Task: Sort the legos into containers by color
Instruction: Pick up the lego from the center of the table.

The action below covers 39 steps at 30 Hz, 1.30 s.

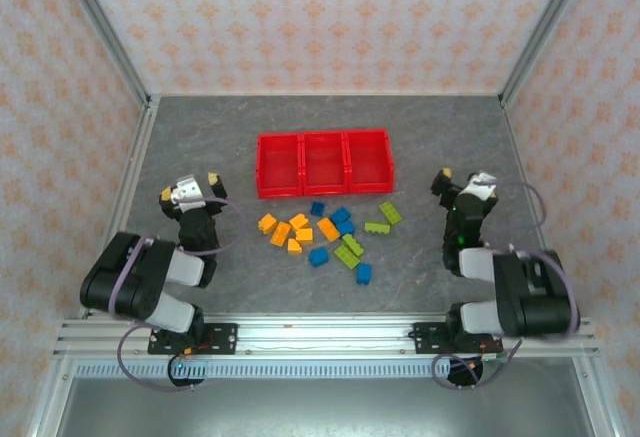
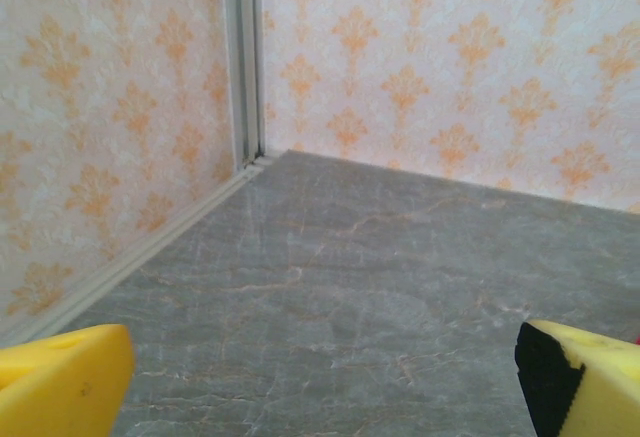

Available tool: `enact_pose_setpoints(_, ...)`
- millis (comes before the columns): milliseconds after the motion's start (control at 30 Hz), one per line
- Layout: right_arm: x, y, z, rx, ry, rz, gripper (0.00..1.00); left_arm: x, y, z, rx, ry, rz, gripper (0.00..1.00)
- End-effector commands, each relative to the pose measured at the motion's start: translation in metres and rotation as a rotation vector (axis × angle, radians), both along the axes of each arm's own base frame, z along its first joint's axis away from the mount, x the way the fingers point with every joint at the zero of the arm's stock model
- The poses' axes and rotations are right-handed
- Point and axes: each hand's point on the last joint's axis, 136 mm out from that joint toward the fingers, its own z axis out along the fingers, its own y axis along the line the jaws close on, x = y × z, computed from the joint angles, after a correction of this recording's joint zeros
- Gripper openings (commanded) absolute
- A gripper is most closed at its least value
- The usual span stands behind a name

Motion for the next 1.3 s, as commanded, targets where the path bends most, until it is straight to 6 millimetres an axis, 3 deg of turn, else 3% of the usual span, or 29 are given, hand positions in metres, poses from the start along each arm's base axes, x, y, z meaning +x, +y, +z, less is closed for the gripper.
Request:
enact_pose_setpoints(0,-0.001,-0.016,0.048,0.099,-0.003,-0.105,1.0,-0.01,-0.003,0.05,-0.031,-0.087,0.069,1.0)
enact_pose_setpoints(100,0.009,0.008,0.061,0.147,0.071,0.034,1.0,-0.006,-0.01,0.075,-0.25,-0.084,0.031,0.99)
enact_pose_setpoints(200,0.015,0.053,0.06,0.233,0.188,0.28,0.99,-0.009,-0.024,0.092,-0.363,-0.028,-0.056,0.99)
enact_pose_setpoints(400,-0.018,0.109,0.009,0.438,0.472,0.527,0.94,-0.036,-0.042,0.088,-0.428,0.201,-0.149,1.0)
enact_pose_setpoints(533,-0.045,0.141,-0.018,0.423,0.624,0.6,0.93,-0.057,-0.054,0.08,-0.452,0.291,-0.235,0.99)
enact_pose_setpoints(700,-0.06,0.152,-0.053,0.36,0.773,0.58,0.93,-0.074,-0.079,0.068,-0.531,0.319,-0.387,0.99)
enact_pose_setpoints(867,-0.063,0.157,-0.095,0.319,0.935,0.574,0.89,-0.078,-0.078,0.063,-0.542,0.308,-0.389,0.99)
enact_pose_setpoints(1100,-0.052,0.172,-0.109,0.239,1.005,0.587,0.86,-0.077,-0.079,0.064,-0.534,0.285,-0.403,0.99)
enact_pose_setpoints(1267,-0.041,0.173,-0.114,0.2,1.031,0.567,0.83,-0.077,-0.078,0.064,-0.536,0.281,-0.398,0.99)
